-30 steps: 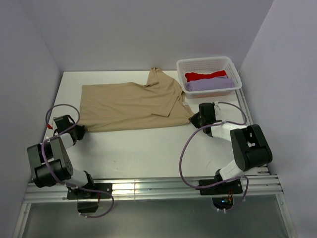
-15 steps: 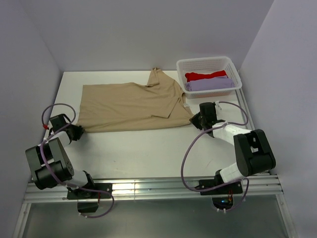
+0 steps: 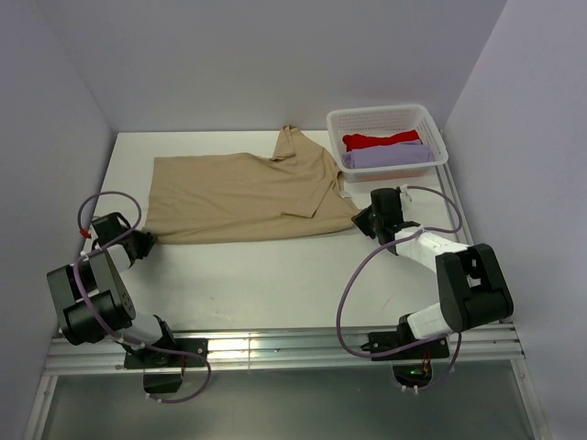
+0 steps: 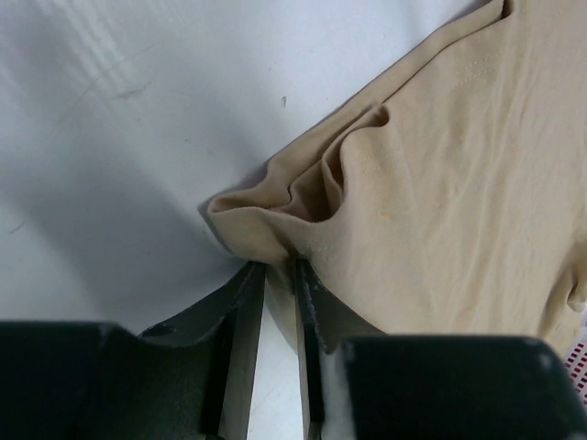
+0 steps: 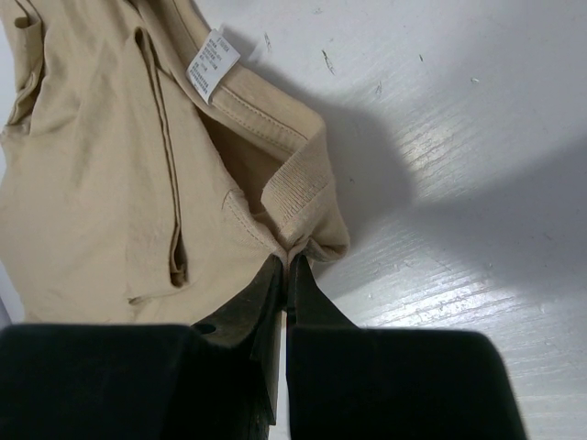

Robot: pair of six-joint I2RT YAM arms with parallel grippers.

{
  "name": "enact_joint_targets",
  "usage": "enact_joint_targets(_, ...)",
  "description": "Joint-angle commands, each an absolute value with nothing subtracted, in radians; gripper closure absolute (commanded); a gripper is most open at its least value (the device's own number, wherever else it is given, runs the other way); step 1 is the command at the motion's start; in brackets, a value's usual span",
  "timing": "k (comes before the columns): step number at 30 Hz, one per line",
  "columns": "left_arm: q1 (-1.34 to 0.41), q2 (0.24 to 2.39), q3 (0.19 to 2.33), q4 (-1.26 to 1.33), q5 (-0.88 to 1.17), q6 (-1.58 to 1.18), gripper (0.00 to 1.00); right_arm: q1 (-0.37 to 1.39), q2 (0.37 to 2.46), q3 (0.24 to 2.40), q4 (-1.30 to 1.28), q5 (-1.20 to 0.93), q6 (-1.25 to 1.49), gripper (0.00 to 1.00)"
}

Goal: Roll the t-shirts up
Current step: Fold the tshirt

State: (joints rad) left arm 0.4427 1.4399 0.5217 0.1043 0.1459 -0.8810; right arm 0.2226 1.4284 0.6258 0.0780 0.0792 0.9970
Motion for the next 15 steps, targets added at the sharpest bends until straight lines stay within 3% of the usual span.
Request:
enact_joint_targets(1, 0.449, 1.486, 0.541, 0.095, 0.132, -0.864, 0.74, 0.224, 1.422, 0.623, 0.097, 0.097, 0.986, 1.00)
enact_joint_targets(3, 0.449, 1.497, 0.551, 0.098, 0.138, -0.862, 0.81, 0.224, 1.428, 0.618, 0.097, 0.089, 0.988, 1.00)
enact_joint_targets(4, 0.449, 1.502, 0.555, 0.098, 0.141, -0.861, 0.93, 0.222, 1.434, 0.617, 0.094, 0.086, 0.986, 1.00)
enact_joint_targets(5, 0.449, 1.505, 0.558, 0.098, 0.141, -0.858, 1.00, 0.224, 1.436, 0.617, 0.091, 0.083, 0.986, 1.00)
enact_joint_targets(15, 0.465, 1.408, 0.598, -0.069, 0.130, -0.900, 1.00, 0.224, 1.466, 0.679, -0.034, 0.052, 0.995, 1.00)
